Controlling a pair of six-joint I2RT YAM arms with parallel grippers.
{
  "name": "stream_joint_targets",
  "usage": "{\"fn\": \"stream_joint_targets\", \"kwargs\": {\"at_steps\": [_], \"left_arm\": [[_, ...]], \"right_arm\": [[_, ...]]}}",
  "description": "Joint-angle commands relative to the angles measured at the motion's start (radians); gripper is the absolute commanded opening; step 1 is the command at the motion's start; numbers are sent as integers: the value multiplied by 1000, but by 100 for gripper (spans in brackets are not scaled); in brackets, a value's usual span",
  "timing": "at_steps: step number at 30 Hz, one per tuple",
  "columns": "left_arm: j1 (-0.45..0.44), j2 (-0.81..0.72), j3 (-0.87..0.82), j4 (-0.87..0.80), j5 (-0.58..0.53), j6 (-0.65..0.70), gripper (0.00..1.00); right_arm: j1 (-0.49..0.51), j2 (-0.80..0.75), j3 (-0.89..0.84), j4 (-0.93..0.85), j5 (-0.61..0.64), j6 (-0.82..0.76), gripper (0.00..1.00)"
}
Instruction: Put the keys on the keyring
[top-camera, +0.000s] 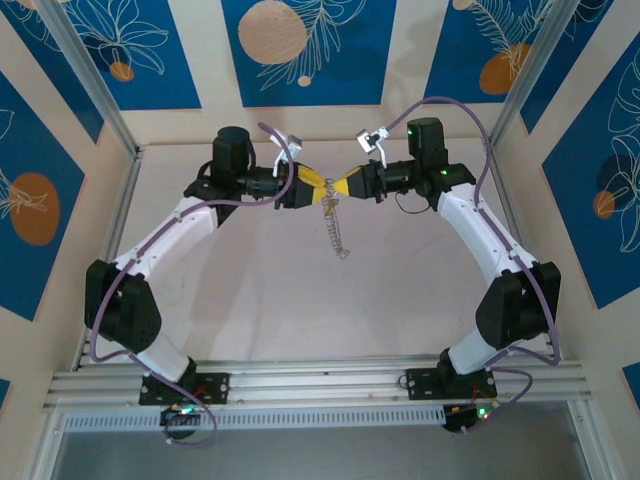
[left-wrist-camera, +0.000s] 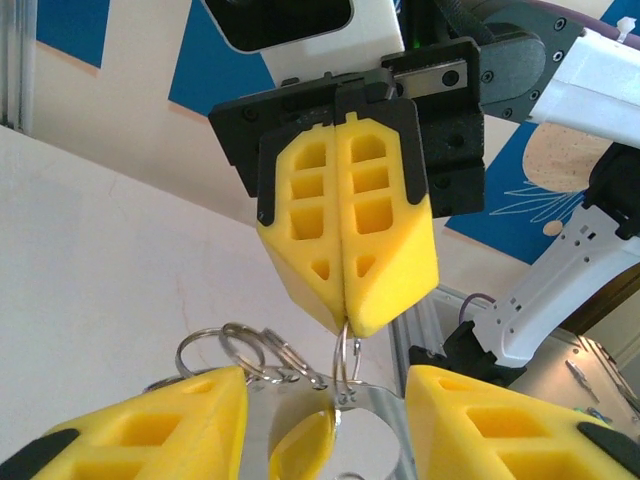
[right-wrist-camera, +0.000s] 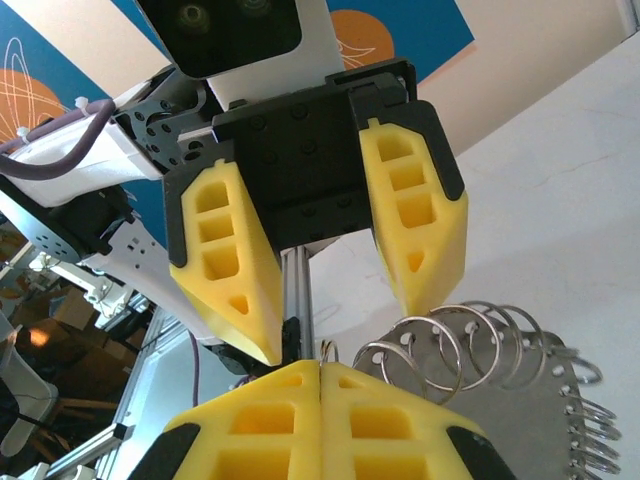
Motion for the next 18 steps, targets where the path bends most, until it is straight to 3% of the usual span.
{"fn": "stream_joint_targets", "kwargs": {"at_steps": [1,18], "left_arm": [[-2,13,39,-9,32,22,45],[-19,19,44,36,35,-5,32]], "right_arm": [[8,10,38,-15,-50,-20,0],[19,21,40,-10,-47,-19,0]]}}
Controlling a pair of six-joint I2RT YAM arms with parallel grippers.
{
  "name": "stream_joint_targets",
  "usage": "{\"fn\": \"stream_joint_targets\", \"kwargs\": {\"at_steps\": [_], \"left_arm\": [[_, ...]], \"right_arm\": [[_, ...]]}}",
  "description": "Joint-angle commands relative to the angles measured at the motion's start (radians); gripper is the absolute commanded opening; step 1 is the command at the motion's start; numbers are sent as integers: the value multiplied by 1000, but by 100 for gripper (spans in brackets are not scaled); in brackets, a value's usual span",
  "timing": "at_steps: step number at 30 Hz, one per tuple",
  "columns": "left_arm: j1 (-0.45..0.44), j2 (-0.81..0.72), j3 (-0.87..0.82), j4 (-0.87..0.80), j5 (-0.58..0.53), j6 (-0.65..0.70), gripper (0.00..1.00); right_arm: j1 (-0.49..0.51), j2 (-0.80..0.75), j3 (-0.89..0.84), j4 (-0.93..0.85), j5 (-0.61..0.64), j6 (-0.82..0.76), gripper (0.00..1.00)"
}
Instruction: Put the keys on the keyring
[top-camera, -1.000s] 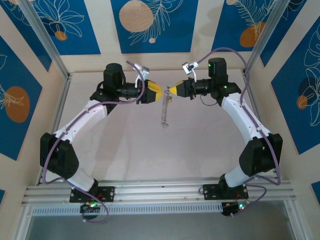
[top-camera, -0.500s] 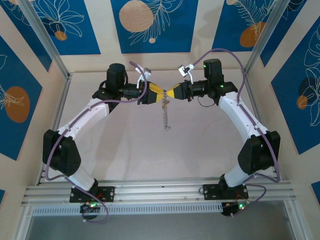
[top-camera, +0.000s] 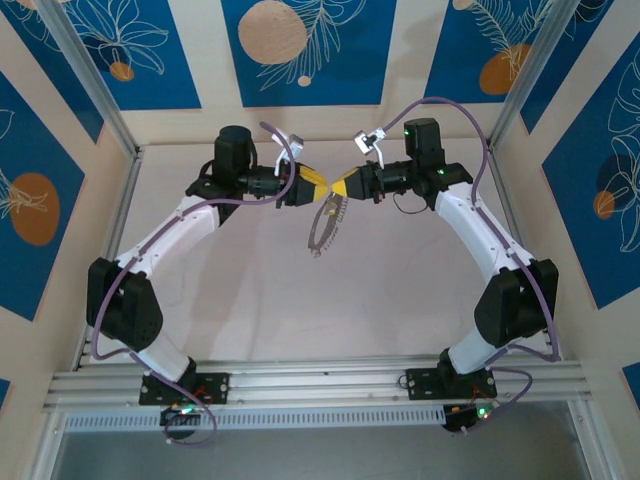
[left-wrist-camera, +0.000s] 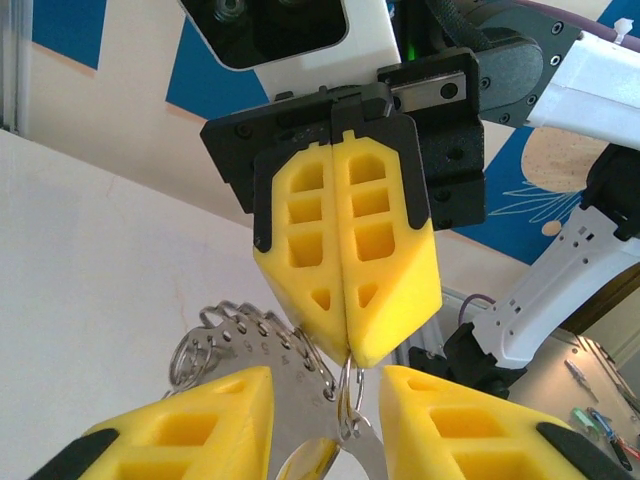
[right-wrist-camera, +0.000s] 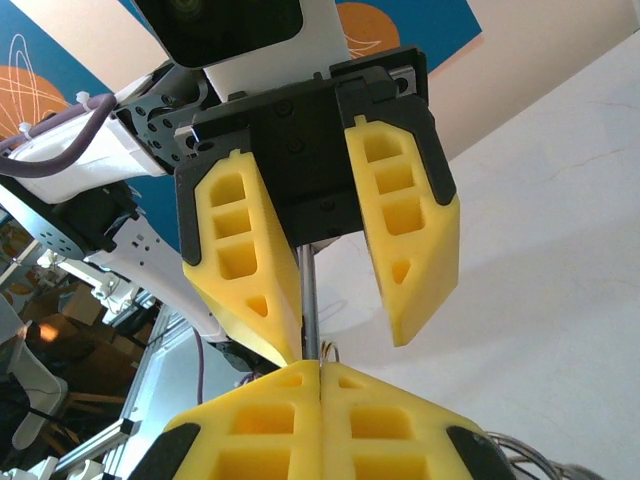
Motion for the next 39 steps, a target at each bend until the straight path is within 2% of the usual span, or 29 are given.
{"fn": "stream_joint_targets", "kwargs": {"at_steps": [1,4,10,19,23,29,31,32,34,36,39], "left_arm": [[-12,8,33,26,31,-1,30],[-18,8,32,25,37,0,24],[-21,3,16,26,49,5,20],[-26,-5,-9,25,65,15,19],[-27,-5,-10,20,67,20,10],[-32,-2,-13,32,62,21,0],[-33,-5,-19,48,50,12,0],[-32,-7,-26,65,40,3,0],[-32,-17,-49,127,14,-33,0],[-29,-26,-82,226,-2,-93,0],[-27,-31,-131,407,-7,-223,0]], "right_arm": [[7,7,36,-8,-40,-17,0],[7,7,37,-8,-37,-17,0],[5,7,40,-5,-28,-15,0],[1,9,34,21,-18,5,0],[1,10,34,25,-17,8,0],[4,12,33,43,-26,23,0],[3,7,33,53,-19,41,0],[-2,-3,24,72,-10,62,1],[-27,-38,-21,161,-2,134,16],[-61,-90,-86,280,6,222,26],[-104,-182,-190,408,36,311,32]]}}
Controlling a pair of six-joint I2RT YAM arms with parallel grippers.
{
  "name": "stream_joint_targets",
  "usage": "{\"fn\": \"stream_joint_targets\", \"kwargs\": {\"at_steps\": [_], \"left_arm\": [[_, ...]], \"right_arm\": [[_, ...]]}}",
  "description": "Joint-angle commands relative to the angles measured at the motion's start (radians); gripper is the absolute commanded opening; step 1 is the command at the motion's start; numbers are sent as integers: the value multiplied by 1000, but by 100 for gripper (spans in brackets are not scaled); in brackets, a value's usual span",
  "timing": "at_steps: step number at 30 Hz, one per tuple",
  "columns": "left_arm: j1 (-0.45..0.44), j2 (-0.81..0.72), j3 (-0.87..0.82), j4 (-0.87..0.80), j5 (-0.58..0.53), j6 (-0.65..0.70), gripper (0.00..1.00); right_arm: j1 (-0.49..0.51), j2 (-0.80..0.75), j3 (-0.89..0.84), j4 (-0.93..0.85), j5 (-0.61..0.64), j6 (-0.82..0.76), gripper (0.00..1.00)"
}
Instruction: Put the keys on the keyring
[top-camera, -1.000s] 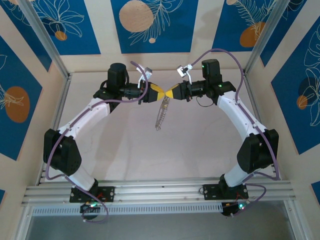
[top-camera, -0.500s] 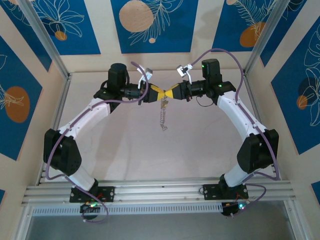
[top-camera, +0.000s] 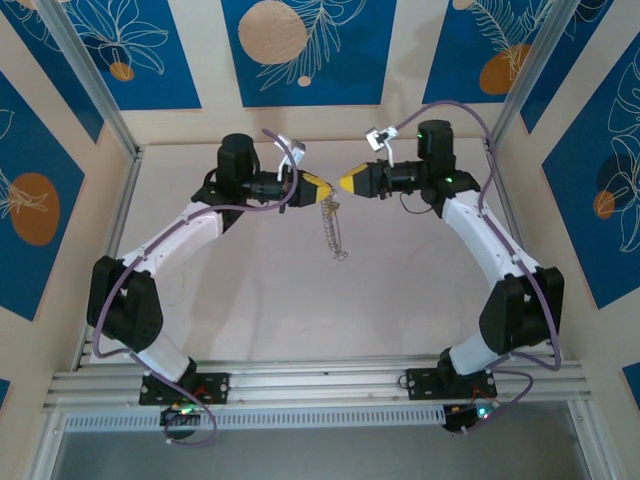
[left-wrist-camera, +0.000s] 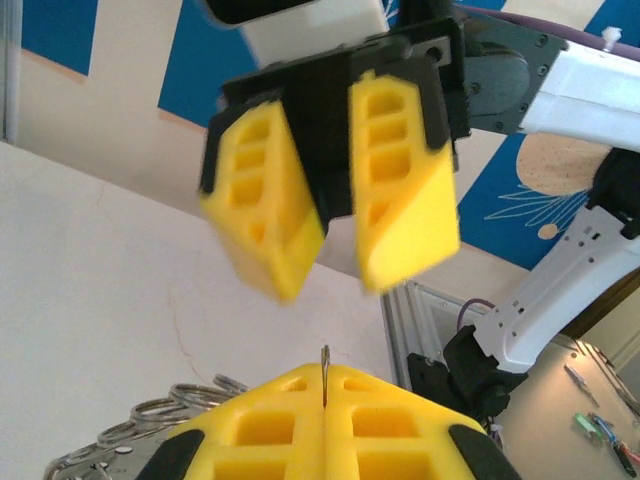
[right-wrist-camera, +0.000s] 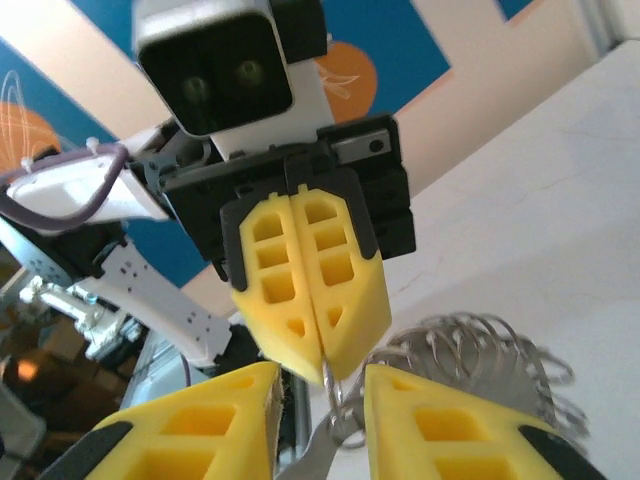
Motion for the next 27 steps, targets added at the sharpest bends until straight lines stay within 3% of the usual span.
{"fn": "stream_joint_targets", "kwargs": {"at_steps": [1,7,12,27], "left_arm": [[-6,-31,-44,269,-9,-163,0],[-6,-29,-115,550,-27,-364,0],[-8,-21,-142,697,-31,-480,0],[-21,-26,-168,801,-17,-575,0]], "right_arm": [[-40,-129,-86,181,43,133,33],[-44,-277,-324,324,219,209,44],[-17,-308,-471,472,265,252,49],[123,-246,-419,477,332,168,51]]}}
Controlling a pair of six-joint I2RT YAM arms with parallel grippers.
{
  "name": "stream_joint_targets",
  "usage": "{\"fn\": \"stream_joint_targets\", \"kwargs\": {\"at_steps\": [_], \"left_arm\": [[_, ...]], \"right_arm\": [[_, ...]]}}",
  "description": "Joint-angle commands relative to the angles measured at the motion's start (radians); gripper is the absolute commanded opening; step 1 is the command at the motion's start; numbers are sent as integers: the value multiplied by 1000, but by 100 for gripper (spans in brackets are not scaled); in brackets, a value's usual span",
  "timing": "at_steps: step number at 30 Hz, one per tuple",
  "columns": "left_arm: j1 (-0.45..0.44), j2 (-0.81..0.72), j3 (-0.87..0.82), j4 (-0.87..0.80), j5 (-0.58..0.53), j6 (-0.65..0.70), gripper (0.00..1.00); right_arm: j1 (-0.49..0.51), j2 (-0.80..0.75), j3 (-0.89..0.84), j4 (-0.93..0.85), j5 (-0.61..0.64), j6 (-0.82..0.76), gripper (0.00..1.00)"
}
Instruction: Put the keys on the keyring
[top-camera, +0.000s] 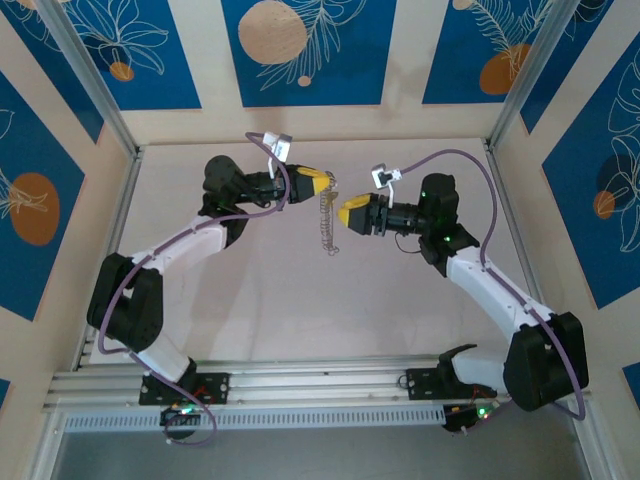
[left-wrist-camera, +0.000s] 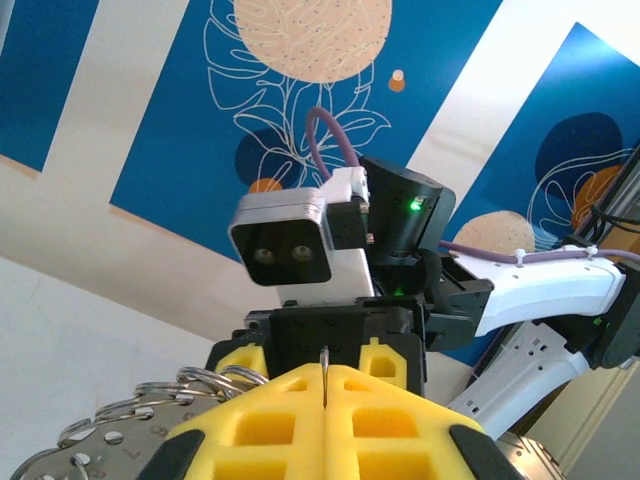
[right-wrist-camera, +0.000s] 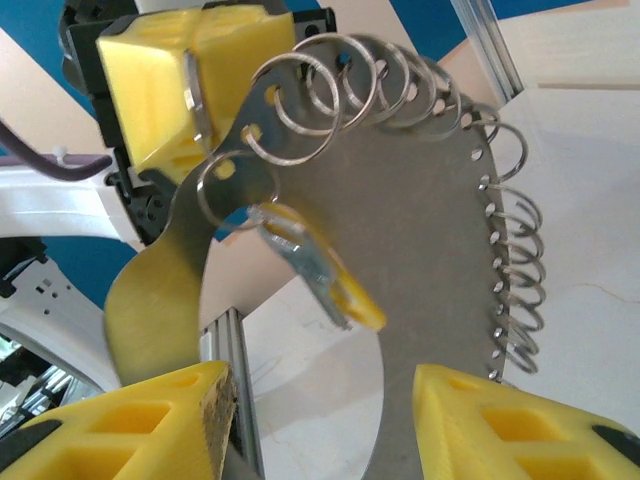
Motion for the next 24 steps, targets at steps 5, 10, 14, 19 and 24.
{"fn": "stream_joint_targets", "kwargs": {"at_steps": [5,10,14,19,24], "left_arm": [[-16,-28,-9,77,16,-20,0],[-18,-26,-11,87,15,-26,0],[-18,-26,-14,93,16,-26,0],[-18,-25,-15,95,13,-25,0],[-17,-25,-14,95,7,-23,0]], "right_arm": [[33,42,68,44,35,-22,52],[56,56,85,44,27,-31,51],[64,53,81,41,23,-34,39],[63,39,64,36,17,-34,13],[56,18,46,28,15,-33,0]]}}
